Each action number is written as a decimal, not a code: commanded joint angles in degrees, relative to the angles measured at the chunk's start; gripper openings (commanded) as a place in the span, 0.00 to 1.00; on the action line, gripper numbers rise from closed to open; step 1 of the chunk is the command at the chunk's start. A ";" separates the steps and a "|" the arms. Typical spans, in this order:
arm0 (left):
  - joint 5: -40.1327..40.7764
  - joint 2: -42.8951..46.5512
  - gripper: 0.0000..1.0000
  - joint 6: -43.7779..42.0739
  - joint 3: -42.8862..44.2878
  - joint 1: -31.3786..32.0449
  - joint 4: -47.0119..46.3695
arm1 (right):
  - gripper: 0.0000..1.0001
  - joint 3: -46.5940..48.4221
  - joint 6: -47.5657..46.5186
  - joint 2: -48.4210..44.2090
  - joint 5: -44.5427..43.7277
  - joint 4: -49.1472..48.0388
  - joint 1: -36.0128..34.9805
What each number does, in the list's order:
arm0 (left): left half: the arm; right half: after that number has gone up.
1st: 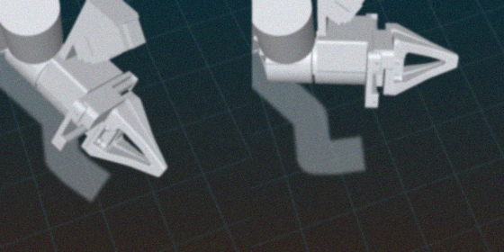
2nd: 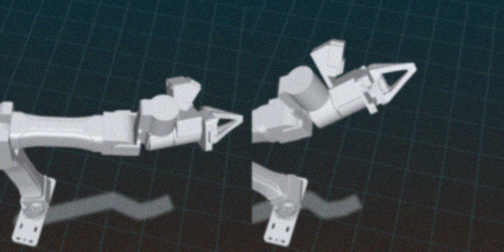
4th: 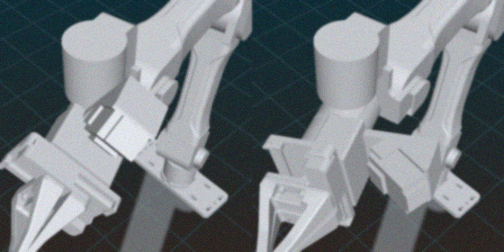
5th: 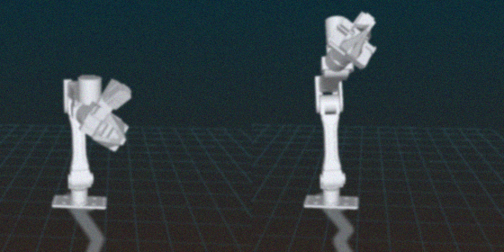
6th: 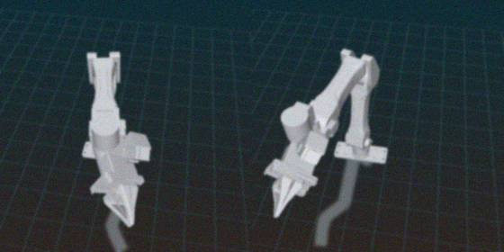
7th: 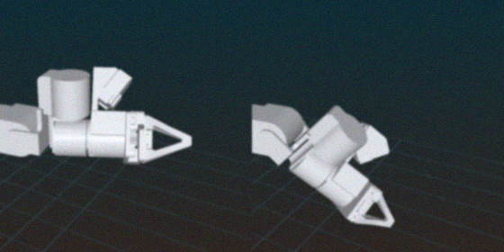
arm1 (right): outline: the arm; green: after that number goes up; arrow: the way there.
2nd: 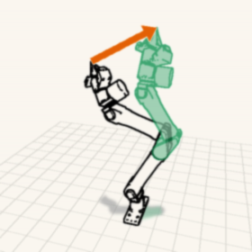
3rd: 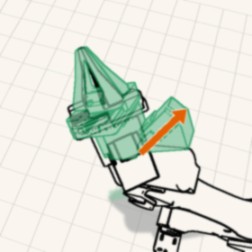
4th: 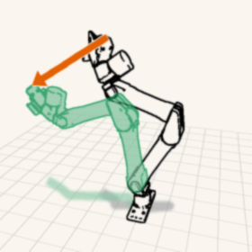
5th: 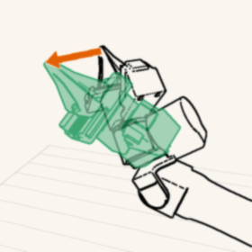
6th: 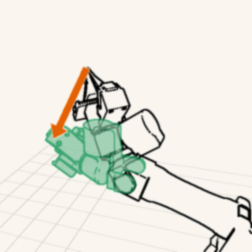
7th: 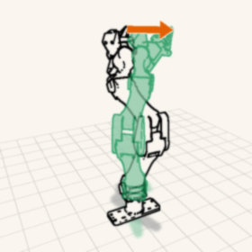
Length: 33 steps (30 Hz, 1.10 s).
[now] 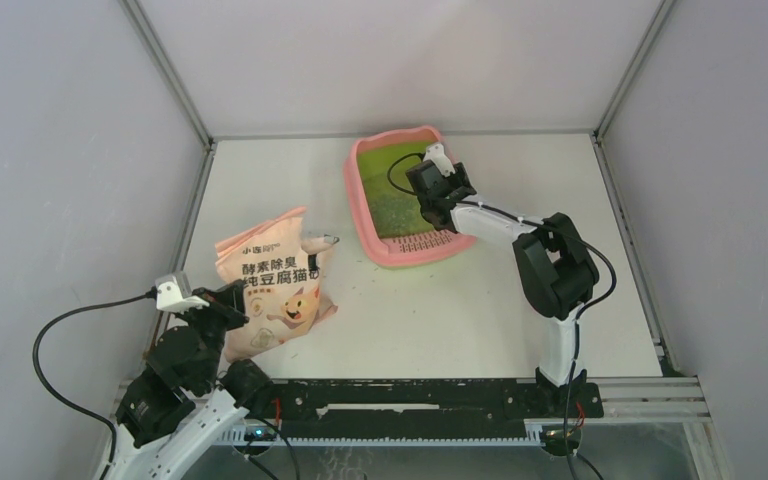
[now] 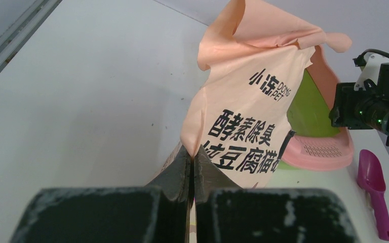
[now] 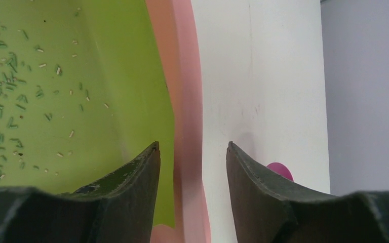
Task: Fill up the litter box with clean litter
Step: Adjust the litter box at the center of the board.
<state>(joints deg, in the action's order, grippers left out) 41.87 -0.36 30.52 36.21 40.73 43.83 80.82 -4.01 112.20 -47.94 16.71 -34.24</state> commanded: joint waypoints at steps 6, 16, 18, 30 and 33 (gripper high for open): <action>0.98 13.19 0.00 0.31 2.81 -0.17 -7.53 | 0.66 1.36 3.10 -3.60 -0.76 0.58 0.03; 1.19 12.93 0.00 0.09 2.55 -0.20 -8.31 | 0.85 7.15 3.53 -13.72 5.62 7.36 -0.64; 1.47 12.91 0.00 -0.20 2.66 -0.17 -8.22 | 0.79 8.24 3.74 -14.57 8.68 9.84 -2.09; 15.97 13.22 0.00 9.82 7.12 -0.20 5.31 | 0.25 29.27 13.83 -2.43 25.71 25.70 -23.22; 16.09 13.22 0.00 10.93 7.59 -0.21 6.26 | 0.25 37.08 16.30 4.78 25.62 28.63 -26.14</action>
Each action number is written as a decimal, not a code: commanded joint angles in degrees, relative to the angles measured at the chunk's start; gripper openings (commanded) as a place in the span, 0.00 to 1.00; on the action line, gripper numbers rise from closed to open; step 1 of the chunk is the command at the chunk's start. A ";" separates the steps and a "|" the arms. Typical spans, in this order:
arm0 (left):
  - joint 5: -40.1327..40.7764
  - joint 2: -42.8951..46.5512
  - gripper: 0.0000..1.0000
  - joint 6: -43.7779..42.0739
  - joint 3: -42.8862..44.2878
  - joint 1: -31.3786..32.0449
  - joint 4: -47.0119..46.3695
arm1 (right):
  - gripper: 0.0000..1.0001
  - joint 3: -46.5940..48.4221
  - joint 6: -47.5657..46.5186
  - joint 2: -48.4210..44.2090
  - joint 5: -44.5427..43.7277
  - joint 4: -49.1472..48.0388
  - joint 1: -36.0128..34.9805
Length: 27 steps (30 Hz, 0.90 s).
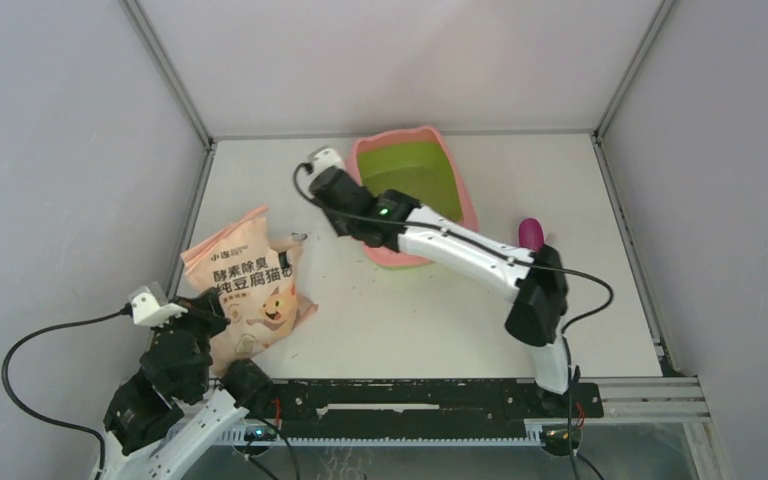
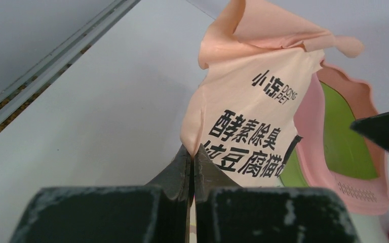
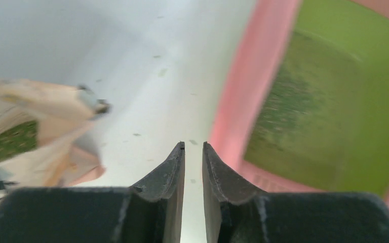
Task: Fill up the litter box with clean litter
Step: Adjust the litter box at the center of the board, then move the litter box to the center of the board.
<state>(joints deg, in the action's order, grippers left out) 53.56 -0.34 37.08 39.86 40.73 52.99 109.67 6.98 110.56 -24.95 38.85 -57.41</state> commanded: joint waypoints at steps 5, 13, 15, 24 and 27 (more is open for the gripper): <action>4.10 13.31 0.00 4.39 4.80 -0.16 -2.14 | 0.26 21.41 8.05 19.74 -0.82 14.02 -3.77; 4.58 13.28 0.00 4.14 4.99 -0.21 -1.53 | 0.27 21.51 7.20 27.55 -7.79 13.75 -3.04; 4.55 13.26 0.00 4.05 4.79 -0.20 -1.58 | 0.27 20.54 7.19 28.06 -8.19 13.10 -1.98; 4.06 13.25 0.00 3.63 4.36 -0.21 -2.33 | 0.28 20.54 5.11 30.83 -16.02 13.82 1.82; 3.85 13.26 0.00 3.48 4.35 -0.21 -2.52 | 0.27 19.07 4.61 30.41 -17.53 13.23 3.56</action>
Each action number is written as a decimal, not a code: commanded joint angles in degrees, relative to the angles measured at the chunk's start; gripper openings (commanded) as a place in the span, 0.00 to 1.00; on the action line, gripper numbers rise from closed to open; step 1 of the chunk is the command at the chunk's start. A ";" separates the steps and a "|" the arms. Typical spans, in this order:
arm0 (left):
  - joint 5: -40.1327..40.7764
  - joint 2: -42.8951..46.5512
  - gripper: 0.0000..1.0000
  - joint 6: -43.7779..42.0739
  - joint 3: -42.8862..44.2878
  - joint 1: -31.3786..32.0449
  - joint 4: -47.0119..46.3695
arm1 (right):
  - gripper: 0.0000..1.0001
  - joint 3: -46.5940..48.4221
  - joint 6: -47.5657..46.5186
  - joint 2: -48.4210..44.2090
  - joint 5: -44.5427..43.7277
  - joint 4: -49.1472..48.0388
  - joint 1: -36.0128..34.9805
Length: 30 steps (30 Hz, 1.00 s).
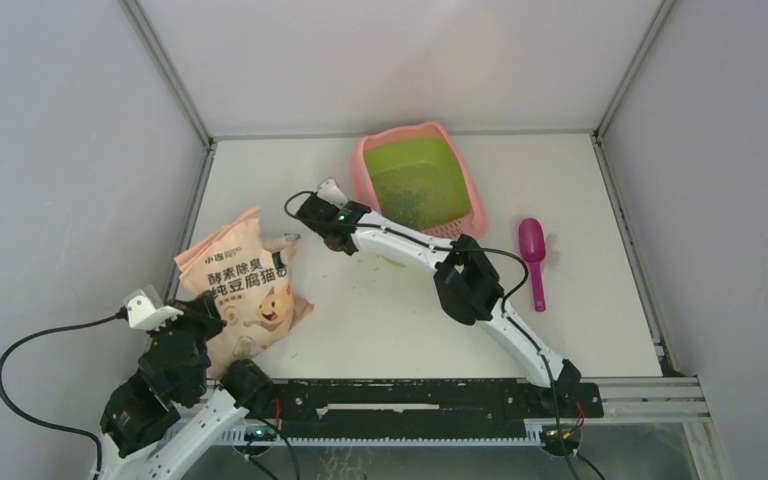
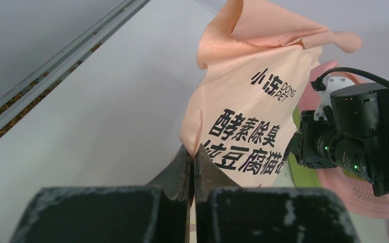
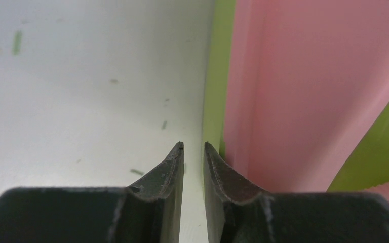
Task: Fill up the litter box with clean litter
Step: Move the litter box to the center of the board.
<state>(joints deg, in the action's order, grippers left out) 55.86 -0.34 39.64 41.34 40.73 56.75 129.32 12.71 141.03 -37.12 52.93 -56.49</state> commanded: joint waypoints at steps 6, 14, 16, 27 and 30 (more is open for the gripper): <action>1.14 13.33 0.00 0.36 2.94 -0.13 -6.61 | 0.27 -3.32 -2.39 -2.02 -6.00 -3.19 6.84; 0.50 13.28 0.00 -0.75 3.04 -0.21 -7.60 | 0.26 -3.29 -4.97 -1.91 -5.04 -6.29 13.79; 0.32 13.30 0.00 -1.00 2.91 -0.17 -7.98 | 0.26 -3.18 -5.67 -1.84 -4.80 -7.55 15.15; -1.53 13.19 0.00 -1.81 0.55 -0.16 -10.97 | 0.26 -2.54 -6.38 -1.00 -3.75 -9.17 20.59; -2.60 13.18 0.00 -2.02 -0.64 -0.21 -12.62 | 0.26 -4.41 -6.64 -2.28 -3.74 -10.83 20.87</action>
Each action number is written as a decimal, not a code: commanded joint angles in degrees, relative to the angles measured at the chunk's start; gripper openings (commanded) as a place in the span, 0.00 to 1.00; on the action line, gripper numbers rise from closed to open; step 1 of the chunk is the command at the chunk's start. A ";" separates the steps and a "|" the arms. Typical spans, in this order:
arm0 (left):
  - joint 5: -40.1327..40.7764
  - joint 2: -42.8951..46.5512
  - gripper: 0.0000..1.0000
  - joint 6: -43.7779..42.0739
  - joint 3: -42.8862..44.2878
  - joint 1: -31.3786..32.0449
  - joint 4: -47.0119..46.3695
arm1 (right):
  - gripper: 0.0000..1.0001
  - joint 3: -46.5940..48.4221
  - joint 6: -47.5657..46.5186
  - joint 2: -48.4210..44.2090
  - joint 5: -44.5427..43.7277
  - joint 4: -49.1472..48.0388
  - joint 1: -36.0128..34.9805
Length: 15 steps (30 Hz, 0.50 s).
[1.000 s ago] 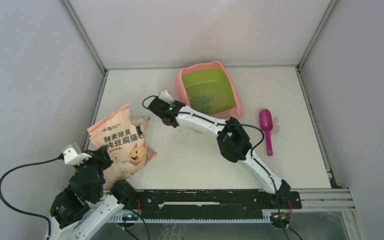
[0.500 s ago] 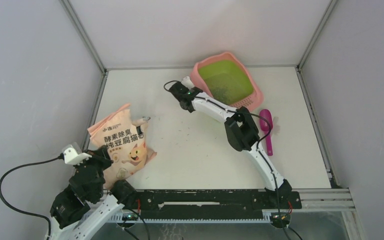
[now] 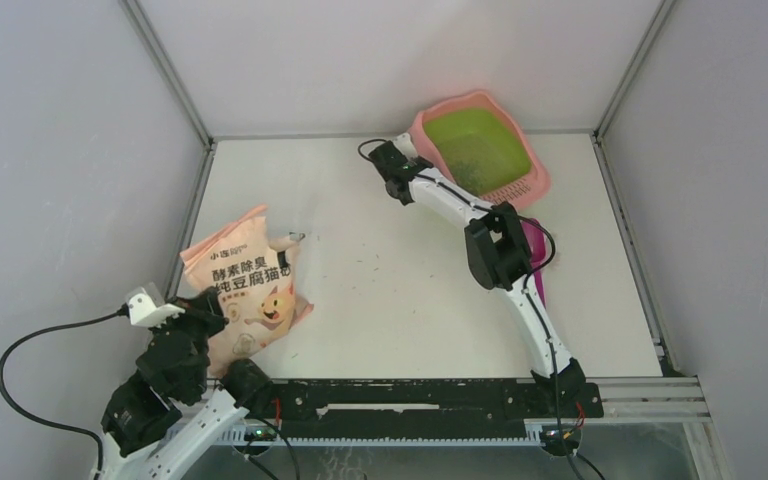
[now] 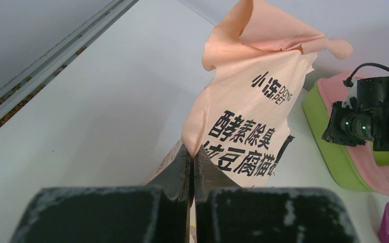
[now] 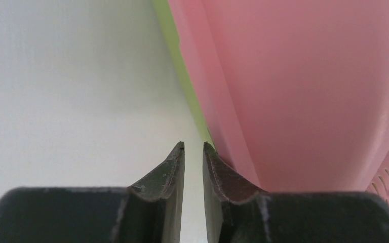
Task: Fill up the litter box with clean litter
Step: Move the litter box to the center of the board.
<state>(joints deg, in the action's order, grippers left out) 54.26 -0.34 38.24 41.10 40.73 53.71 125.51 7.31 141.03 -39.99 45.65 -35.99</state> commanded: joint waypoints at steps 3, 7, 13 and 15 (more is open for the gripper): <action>-1.96 12.81 0.00 -0.79 -1.16 -0.14 -10.74 | 0.26 -0.81 -0.17 -2.50 -0.28 -3.20 1.32; -3.19 11.77 0.00 -0.82 -1.50 -0.18 -11.67 | 0.26 1.58 1.17 -0.95 0.34 -0.52 2.75; -8.38 8.39 0.00 -1.92 -1.63 -0.21 -14.05 | 0.37 -8.16 -0.46 -8.22 5.55 -8.93 1.45; -10.86 7.56 0.00 -2.62 -1.76 -0.21 -15.31 | 0.50 -12.22 -0.83 -12.93 8.80 -12.58 0.77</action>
<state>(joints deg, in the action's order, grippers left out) 48.69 -0.32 36.88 39.11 40.73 48.42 118.32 7.18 138.47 -36.21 40.69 -34.33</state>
